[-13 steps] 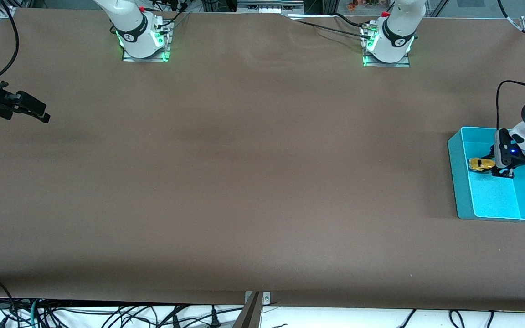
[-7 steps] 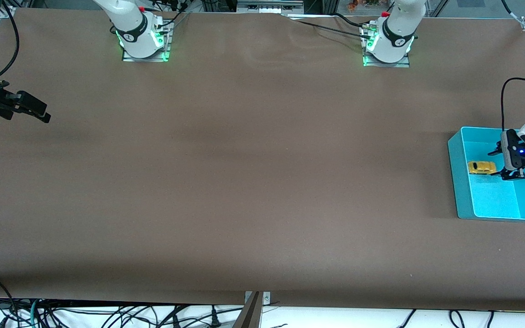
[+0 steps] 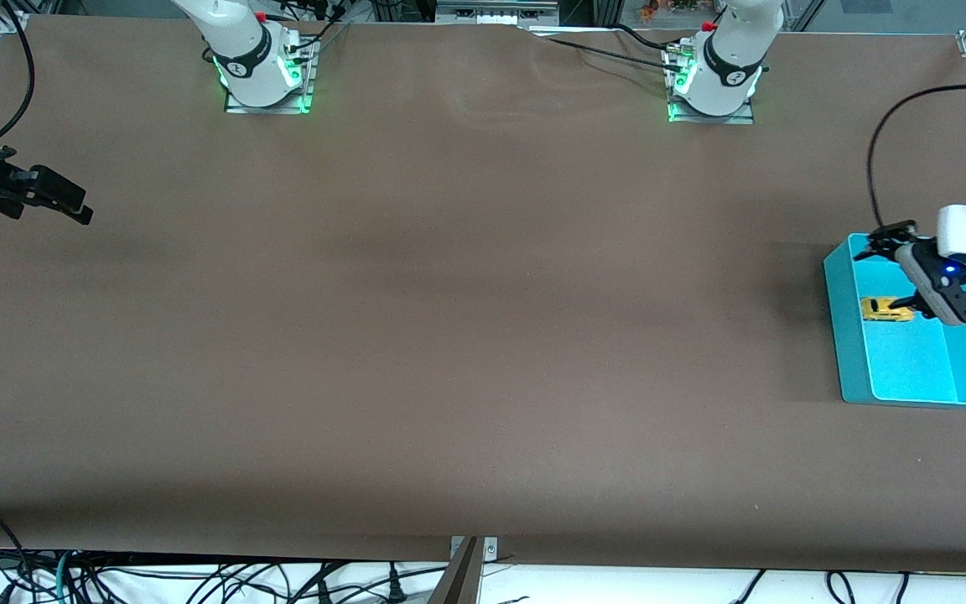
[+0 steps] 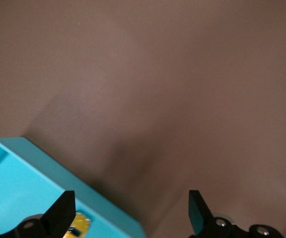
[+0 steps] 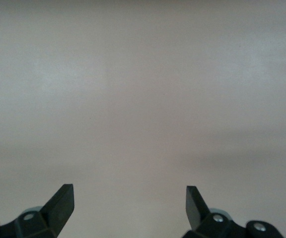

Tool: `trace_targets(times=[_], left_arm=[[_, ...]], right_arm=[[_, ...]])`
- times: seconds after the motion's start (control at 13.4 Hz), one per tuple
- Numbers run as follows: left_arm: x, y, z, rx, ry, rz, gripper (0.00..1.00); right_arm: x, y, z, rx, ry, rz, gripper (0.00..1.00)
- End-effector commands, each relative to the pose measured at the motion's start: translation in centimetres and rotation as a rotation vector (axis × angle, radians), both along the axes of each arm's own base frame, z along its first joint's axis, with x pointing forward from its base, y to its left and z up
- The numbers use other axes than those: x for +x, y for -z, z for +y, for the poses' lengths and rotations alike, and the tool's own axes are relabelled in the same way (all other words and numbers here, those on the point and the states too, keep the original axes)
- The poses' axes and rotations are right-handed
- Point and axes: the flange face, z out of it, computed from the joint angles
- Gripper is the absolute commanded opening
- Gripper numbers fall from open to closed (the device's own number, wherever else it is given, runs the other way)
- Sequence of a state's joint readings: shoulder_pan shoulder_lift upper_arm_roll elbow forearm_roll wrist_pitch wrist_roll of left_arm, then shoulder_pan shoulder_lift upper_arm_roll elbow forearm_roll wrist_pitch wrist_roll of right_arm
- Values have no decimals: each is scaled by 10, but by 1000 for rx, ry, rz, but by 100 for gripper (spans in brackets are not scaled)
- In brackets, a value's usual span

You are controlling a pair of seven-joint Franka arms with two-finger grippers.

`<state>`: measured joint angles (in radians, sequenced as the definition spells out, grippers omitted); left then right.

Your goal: Wind and store yellow beetle car

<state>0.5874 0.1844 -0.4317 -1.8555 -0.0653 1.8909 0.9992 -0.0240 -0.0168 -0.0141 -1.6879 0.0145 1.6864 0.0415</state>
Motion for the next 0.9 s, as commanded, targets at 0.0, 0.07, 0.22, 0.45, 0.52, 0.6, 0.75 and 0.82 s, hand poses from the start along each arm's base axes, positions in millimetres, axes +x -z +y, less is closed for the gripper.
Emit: trace_targets(times=[0.0, 0.07, 0.22, 0.45, 0.52, 0.6, 0.75, 0.82], left_arm=[[-3, -63, -58, 48, -276, 37, 100], [-5, -91, -87, 81, -364, 40, 100], [-17, -135, -111, 135, -546, 57, 100], [-33, -190, -107, 147, -661, 38, 100], [-33, -211, -101, 135, -675, 5, 100], [-30, -217, -93, 131, -691, -16, 100], [-17, -223, -88, 99, -712, -114, 100], [-22, -211, -81, 105, -724, -58, 100]], right_arm=[[-5, -8, 0, 9, 16, 1, 100], [-6, -9, 0, 9, 16, 0, 100], [-5, -7, -2, 9, 19, 3, 100], [-5, -7, -2, 9, 20, 3, 100], [-6, -8, -2, 9, 22, 1, 100], [-5, -7, -3, 9, 22, 3, 100], [-5, -7, -3, 9, 22, 3, 100], [-5, -7, -3, 9, 22, 4, 100]])
